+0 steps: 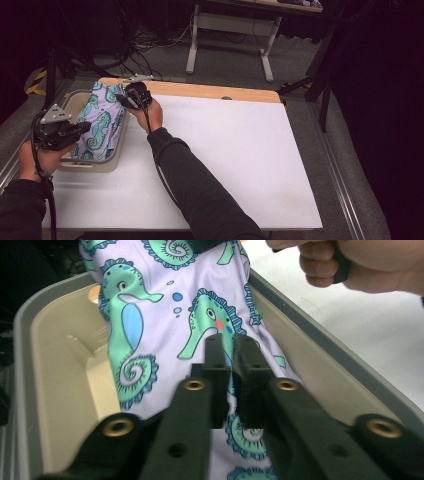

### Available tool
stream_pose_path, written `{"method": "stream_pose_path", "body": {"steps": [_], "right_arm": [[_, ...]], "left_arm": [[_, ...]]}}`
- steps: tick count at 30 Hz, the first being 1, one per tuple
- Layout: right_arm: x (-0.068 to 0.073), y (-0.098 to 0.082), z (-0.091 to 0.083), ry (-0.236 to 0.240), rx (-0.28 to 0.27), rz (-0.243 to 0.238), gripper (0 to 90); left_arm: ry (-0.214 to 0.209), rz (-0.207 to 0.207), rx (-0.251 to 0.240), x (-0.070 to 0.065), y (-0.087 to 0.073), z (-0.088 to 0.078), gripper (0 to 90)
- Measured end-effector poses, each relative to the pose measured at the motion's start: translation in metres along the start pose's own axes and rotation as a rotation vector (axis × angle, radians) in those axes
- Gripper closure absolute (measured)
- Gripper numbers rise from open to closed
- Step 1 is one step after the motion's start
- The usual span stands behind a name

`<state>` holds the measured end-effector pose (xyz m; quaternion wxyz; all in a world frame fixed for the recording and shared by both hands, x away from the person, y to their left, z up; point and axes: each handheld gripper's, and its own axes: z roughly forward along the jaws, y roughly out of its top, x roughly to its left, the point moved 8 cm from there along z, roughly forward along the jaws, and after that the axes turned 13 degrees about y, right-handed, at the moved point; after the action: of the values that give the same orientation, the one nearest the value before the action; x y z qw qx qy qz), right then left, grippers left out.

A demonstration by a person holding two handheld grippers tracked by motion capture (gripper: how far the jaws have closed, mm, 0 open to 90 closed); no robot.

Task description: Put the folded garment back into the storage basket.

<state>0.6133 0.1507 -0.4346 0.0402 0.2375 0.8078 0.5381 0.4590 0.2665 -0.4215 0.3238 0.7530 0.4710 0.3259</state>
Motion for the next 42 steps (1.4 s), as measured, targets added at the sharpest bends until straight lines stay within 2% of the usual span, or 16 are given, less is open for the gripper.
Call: {"method": "stream_pose_path", "body": {"steps": [3,5,10,15,17,19,21,23,25,27,29,30,31,33,39,42], "right_arm": [[0.000,-0.002,-0.005,-0.007,0.015,-0.022,64.7],[-0.001,-0.003,-0.009,-0.012,0.022,-0.026,51.0],[-0.003,-0.002,-0.024,-0.020,0.007,-0.030,50.8],[0.001,-0.007,-0.044,-0.039,-0.014,-0.046,46.1],[0.005,-0.014,-0.068,-0.054,-0.023,-0.083,44.8],[0.007,-0.019,-0.085,-0.062,-0.029,-0.084,41.8],[0.008,-0.021,-0.092,-0.068,-0.034,-0.088,40.8],[0.014,-0.033,-0.121,-0.074,-0.036,-0.105,39.6],[0.017,-0.038,-0.131,-0.077,-0.031,-0.119,39.0],[0.021,-0.054,-0.159,-0.087,-0.009,-0.147,37.1],[0.021,-0.066,-0.178,-0.096,-0.010,-0.143,37.2],[0.021,-0.066,-0.178,-0.096,-0.010,-0.143,37.2],[0.022,-0.080,-0.196,-0.101,0.004,-0.140,37.0],[0.023,-0.094,-0.212,-0.119,0.013,-0.145,36.3],[0.031,-0.131,-0.250,-0.126,0.043,-0.162,34.9],[0.036,-0.146,-0.264,-0.129,0.071,-0.174,33.9]], "left_arm": [[0.002,0.008,0.027,0.000,0.004,0.012,87.6],[0.000,0.027,0.033,-0.003,0.006,0.016,87.6],[0.005,0.060,0.066,-0.006,0.011,0.031,87.5],[0.006,0.049,0.076,-0.004,0.017,0.043,86.5],[0.013,0.056,0.080,-0.004,0.023,0.051,85.3],[0.035,0.072,0.083,-0.003,0.027,0.056,81.1],[0.051,0.069,0.086,-0.003,0.030,0.060,77.0],[0.048,0.034,0.086,-0.003,0.036,0.069,69.4],[0.050,0.034,0.093,-0.005,0.036,0.071,63.4],[0.050,0.053,0.124,-0.009,0.036,0.081,62.5],[0.049,0.075,0.137,-0.012,0.036,0.086,63.2],[0.049,0.075,0.137,-0.012,0.036,0.086,63.5],[0.033,0.081,0.153,-0.015,0.036,0.090,66.8],[0.026,0.079,0.165,-0.017,0.035,0.093,69.6],[0.015,0.099,0.197,-0.018,0.030,0.100,77.6],[-0.006,0.085,0.224,-0.019,0.026,0.103,81.6]]}}
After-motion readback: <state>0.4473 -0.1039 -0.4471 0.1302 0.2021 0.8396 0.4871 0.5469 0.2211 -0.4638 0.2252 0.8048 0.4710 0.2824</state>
